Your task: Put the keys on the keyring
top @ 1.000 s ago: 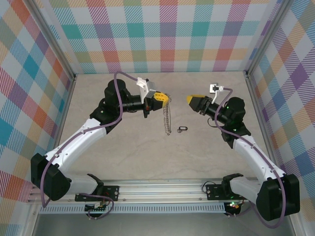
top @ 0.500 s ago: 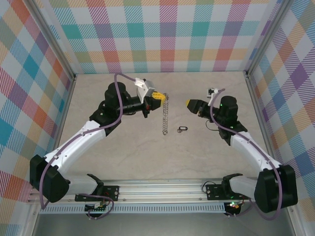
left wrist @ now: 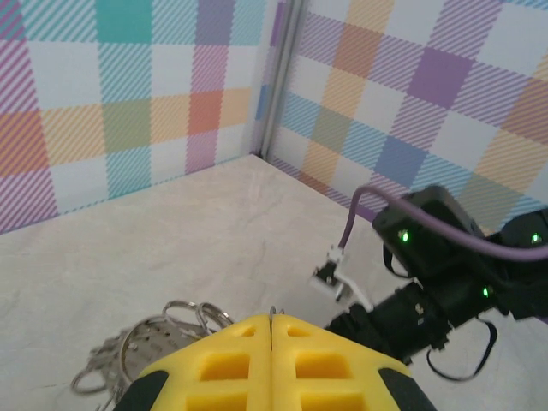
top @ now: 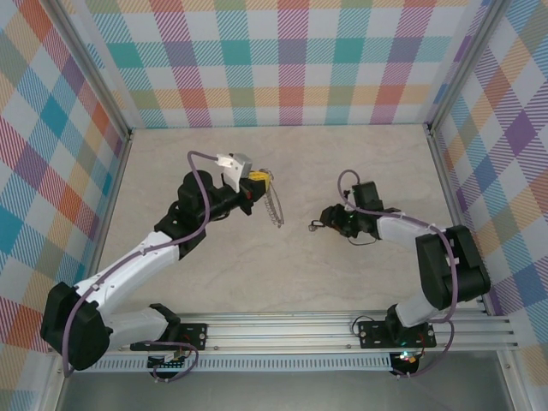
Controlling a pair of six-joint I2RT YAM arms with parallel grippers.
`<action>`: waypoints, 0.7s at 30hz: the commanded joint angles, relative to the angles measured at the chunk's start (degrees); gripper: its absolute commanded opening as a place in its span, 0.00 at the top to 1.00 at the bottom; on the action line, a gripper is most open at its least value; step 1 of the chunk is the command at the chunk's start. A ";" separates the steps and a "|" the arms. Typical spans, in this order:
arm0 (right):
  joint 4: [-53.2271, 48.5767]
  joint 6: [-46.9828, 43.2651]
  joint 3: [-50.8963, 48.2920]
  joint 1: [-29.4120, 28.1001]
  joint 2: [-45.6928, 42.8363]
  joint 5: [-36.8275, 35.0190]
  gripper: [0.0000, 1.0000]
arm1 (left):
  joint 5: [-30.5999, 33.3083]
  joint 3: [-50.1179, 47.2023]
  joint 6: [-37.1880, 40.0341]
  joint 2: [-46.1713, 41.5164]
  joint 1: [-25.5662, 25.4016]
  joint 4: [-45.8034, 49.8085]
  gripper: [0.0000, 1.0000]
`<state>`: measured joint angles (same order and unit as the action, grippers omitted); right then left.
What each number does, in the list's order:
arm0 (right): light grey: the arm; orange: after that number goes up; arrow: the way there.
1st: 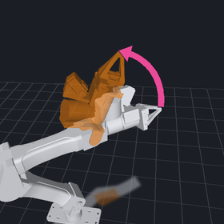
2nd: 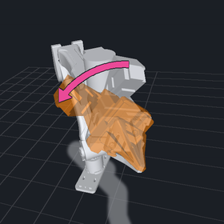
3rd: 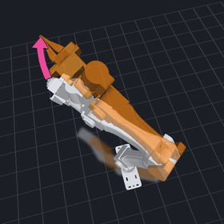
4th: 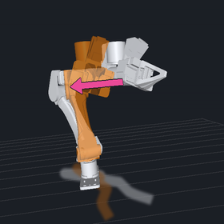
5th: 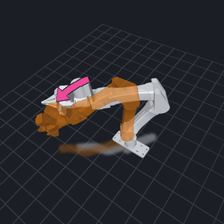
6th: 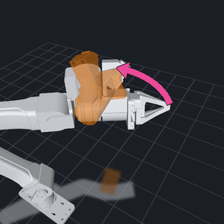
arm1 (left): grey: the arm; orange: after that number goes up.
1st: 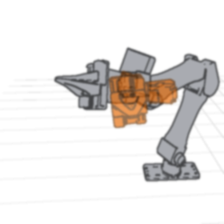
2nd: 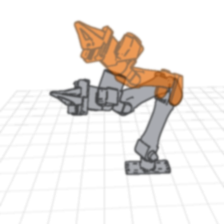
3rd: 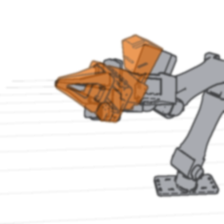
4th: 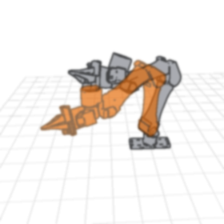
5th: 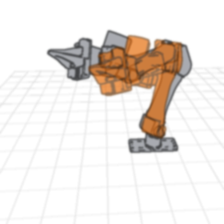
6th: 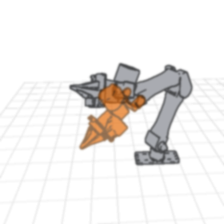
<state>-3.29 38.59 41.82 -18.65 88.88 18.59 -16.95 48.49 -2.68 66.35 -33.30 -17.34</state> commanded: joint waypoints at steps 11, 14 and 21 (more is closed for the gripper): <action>-5.34 2.66 7.98 -6.72 5.48 -10.10 0.64 | 2.45 -4.35 -2.22 -6.45 0.35 -6.82 1.00; -5.66 2.43 8.94 -6.75 6.62 -10.42 0.66 | 2.27 -4.60 -2.24 -6.64 0.43 -7.02 1.00; -6.02 1.93 10.60 -7.01 9.35 -10.59 0.67 | 1.66 -4.57 -2.24 -6.55 0.52 -7.44 1.00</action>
<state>-7.99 40.73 50.61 -25.21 96.90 8.56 -14.92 44.31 -4.21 61.28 -33.19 -20.12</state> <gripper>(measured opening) 0.328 0.048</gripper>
